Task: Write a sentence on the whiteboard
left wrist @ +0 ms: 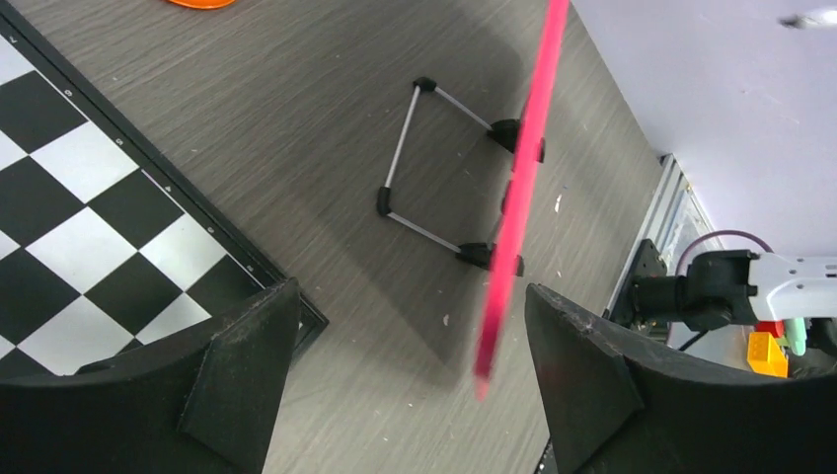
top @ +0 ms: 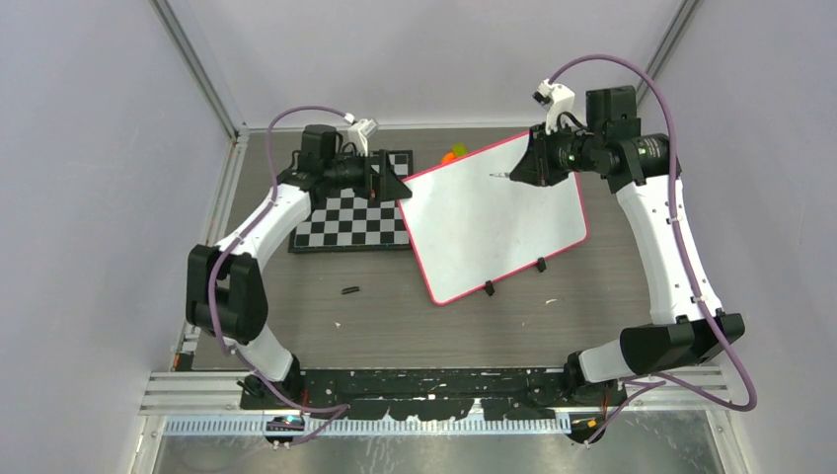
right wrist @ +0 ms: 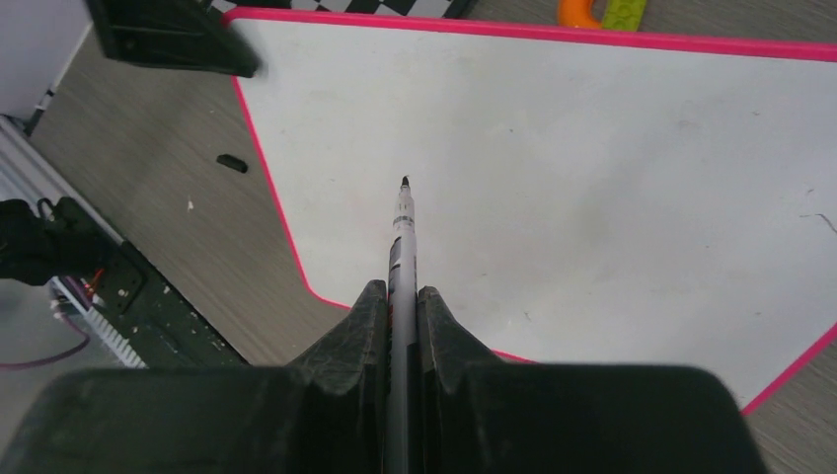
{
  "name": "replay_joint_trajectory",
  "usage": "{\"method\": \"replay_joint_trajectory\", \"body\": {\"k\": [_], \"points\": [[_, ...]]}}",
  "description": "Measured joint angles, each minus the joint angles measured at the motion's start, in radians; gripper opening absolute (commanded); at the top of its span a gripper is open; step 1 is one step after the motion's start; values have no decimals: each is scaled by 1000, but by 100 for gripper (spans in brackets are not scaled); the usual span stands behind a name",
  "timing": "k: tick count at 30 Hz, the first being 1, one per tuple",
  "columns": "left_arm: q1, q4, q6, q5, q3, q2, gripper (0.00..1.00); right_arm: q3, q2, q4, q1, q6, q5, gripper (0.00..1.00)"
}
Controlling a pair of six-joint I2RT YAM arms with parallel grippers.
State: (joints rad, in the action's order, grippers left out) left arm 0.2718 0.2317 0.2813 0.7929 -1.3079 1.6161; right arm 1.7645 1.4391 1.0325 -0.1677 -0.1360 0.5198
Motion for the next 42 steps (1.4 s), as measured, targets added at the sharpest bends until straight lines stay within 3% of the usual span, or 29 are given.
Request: {"method": "replay_joint_trajectory", "body": {"k": [6,14,20,35,39,42], "points": [[6,-65,54,74,-31,99,57,-21,-13,19,0,6,84,0],[20,-176,132,262,-111,208,15,-38,-14,47,0,6,121,0],[45,-124,99,323,-213,272,2,-58,-14,51,0,5,157,0],[109,145,-105,311,-425,343,0,-147,-14,46,-14,8,227,0],[127,204,-132,308,-452,363,33,-177,-21,40,-21,18,226,0],[134,250,-145,300,-454,363,48,-180,-29,26,-21,37,224,0]]}}
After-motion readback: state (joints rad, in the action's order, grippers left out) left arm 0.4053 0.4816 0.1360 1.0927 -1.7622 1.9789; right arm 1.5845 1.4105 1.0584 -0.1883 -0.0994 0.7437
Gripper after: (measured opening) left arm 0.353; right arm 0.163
